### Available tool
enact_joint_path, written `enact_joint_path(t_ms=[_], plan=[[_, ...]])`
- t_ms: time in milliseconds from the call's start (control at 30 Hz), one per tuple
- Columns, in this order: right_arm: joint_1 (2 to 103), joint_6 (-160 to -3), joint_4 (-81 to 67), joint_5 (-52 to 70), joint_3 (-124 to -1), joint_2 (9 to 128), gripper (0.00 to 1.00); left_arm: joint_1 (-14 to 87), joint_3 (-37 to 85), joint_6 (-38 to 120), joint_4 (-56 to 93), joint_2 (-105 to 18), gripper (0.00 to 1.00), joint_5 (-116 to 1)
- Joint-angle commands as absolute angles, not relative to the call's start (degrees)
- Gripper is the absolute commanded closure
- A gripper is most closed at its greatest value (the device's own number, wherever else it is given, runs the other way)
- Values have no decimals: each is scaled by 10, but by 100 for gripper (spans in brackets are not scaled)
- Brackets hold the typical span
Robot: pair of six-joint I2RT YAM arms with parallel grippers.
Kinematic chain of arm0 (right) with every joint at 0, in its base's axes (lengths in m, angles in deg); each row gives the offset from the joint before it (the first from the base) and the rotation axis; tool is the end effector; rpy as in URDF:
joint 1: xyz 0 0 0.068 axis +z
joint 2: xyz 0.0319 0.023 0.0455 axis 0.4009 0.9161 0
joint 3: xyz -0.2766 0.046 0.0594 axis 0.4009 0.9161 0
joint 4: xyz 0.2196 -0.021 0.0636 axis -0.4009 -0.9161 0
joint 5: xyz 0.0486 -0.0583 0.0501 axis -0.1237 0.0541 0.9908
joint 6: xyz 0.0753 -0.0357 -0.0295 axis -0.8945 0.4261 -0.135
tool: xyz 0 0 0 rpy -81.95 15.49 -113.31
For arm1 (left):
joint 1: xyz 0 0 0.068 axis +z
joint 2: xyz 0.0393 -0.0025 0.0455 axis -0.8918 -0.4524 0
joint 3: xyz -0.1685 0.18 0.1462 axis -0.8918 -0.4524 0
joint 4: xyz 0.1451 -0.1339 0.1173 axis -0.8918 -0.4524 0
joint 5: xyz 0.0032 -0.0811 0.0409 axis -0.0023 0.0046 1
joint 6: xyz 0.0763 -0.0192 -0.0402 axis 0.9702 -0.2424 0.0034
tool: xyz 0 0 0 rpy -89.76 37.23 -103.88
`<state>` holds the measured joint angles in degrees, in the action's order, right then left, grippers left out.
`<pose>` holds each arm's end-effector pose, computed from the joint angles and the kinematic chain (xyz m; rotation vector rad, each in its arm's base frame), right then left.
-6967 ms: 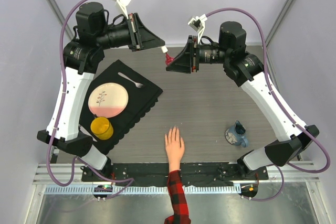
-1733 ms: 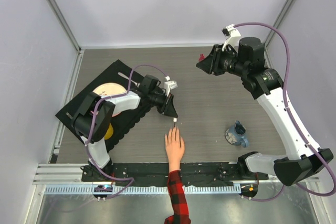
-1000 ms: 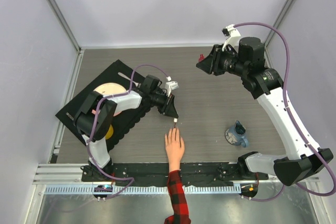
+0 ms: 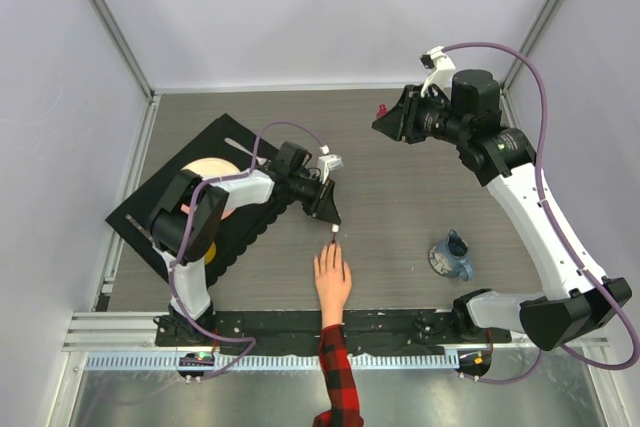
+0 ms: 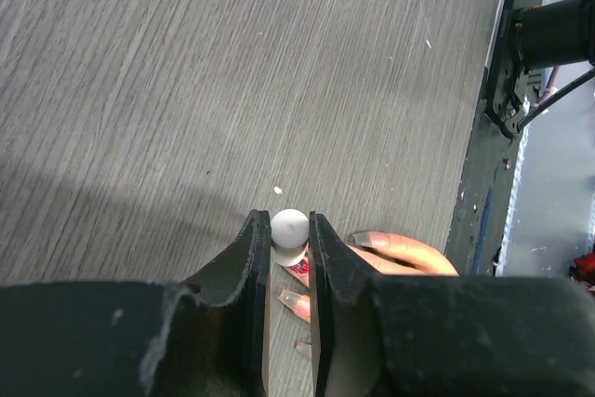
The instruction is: Paint the nails
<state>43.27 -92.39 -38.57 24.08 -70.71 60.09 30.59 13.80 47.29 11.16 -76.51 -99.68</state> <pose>0.2424 0.1181 0.4292 -0.3012 1.9576 0.8049 0.2825 -0.2519 0.1706 0.9713 2.2812 -1.3723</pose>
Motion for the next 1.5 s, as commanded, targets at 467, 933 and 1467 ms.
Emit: enact_joint_path(t_ms=[467,933,1467], plan=[[428,-928,-367,250,-733,601,99,305,179,511,89,-773,100,-1008],[428,-939,-354,259,-714,591,99,301,143,497,54,-683,100,-996],[427,-951,-352,269,-713,590,99,302,135,467,108,-721,100,-1021]])
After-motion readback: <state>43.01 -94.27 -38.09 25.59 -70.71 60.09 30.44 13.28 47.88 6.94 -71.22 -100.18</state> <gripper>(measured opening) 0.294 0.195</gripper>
